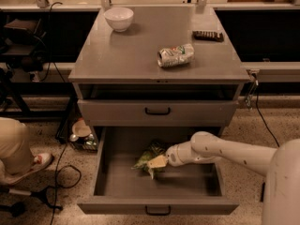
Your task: Place green jalapeno chip bag into middle drawer
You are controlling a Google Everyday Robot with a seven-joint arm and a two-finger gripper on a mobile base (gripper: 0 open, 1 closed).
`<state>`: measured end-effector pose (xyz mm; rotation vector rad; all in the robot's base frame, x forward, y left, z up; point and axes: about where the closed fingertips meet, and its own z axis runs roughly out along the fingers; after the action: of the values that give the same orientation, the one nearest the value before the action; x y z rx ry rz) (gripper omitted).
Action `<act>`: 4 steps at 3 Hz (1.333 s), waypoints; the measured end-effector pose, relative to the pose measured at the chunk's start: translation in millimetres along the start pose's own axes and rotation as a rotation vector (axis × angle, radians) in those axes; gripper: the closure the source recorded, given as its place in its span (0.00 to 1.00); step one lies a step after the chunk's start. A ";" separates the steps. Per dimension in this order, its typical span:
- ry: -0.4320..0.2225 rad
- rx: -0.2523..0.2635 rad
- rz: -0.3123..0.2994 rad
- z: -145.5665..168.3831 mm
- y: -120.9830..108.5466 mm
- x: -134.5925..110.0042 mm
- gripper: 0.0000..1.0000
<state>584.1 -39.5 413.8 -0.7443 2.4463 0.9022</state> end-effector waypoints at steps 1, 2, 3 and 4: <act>-0.034 0.014 0.019 -15.1 -5.1 2.6 0.00; -0.084 0.058 0.046 -52.2 -17.7 8.7 0.00; -0.160 0.114 0.064 -109.5 -29.9 12.6 0.00; -0.246 0.197 0.098 -183.6 -56.4 20.9 0.00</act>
Offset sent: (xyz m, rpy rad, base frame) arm -0.0107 -0.1064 0.0481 0.0144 -0.0824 -0.1998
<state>565.6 -209.1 504.5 -0.4209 2.3244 0.7267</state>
